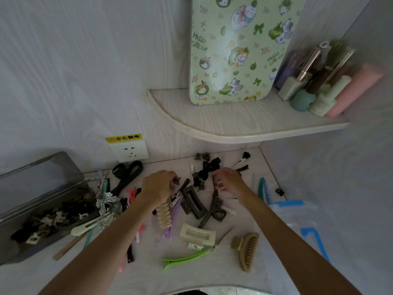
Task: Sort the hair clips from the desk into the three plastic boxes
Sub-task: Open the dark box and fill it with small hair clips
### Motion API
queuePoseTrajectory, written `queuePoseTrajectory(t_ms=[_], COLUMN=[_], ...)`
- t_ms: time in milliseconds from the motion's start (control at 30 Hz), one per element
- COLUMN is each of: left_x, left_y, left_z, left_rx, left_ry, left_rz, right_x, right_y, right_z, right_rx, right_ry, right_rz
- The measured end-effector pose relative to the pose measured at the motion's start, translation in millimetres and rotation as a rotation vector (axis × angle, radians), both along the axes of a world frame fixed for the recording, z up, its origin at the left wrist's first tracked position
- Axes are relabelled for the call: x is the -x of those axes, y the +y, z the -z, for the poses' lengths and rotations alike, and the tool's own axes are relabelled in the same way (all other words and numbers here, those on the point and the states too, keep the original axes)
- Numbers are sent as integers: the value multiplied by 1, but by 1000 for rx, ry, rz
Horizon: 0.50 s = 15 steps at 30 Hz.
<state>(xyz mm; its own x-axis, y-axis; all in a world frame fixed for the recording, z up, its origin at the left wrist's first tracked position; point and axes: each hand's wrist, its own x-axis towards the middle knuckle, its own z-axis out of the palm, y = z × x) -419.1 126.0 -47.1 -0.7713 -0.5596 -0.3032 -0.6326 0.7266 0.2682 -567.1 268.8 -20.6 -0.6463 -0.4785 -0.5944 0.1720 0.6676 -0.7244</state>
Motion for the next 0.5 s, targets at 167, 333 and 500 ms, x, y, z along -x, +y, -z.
queuePoseTrajectory(t_ms=[167,333,500], left_x=[-5,5,32], left_y=[4,1,7], left_z=[4,-2,-7], left_rx=[89,-16,-11], left_ry=[63,337,242], left_rz=[37,-98,-47], right_x=[-12,-37,-44], right_y=[-9,-12,-18], right_z=[5,36,43], right_rx=[32,-91,-67], right_ry=[-193,407,609], right_rz=[40,-240,-299])
